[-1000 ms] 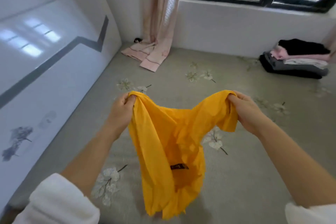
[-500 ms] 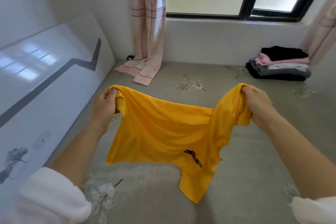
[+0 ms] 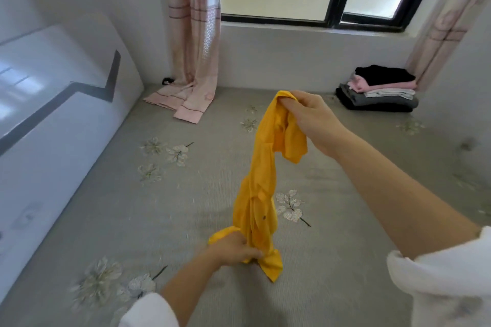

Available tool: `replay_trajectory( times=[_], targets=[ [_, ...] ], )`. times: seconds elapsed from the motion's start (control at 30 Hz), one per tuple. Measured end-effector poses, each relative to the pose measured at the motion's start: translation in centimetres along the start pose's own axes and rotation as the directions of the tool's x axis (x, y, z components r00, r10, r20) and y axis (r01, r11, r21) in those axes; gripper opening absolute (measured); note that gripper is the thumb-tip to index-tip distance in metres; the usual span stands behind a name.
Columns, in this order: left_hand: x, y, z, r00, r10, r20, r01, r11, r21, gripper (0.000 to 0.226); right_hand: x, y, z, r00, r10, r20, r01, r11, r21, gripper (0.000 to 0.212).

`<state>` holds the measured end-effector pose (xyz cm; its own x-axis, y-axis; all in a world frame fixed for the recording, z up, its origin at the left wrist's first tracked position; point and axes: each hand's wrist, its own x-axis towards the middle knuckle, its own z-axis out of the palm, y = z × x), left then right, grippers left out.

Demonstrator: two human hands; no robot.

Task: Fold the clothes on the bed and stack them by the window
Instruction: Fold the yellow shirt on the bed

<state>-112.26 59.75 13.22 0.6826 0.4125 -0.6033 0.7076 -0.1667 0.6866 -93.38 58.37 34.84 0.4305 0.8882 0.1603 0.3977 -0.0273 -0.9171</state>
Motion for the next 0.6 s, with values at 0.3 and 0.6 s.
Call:
replay_trajectory(
  times=[0.3,0.6],
  targets=[
    [4.4,-3.1,3.2,0.898,-0.210,-0.387,0.022,0.899,-0.437,0.093,-0.6,-1.5,-0.4,0.999,-0.016,-0.028,0.022,0.979,0.203,0.023],
    [5.8,-2.8,0.1,0.893,-0.094,-0.440,-0.109,0.904,-0.414,0.021,-1.5,0.9,-5.8,0.988,0.089,-0.125,-0.029,0.909,0.417,0.039]
  ],
)
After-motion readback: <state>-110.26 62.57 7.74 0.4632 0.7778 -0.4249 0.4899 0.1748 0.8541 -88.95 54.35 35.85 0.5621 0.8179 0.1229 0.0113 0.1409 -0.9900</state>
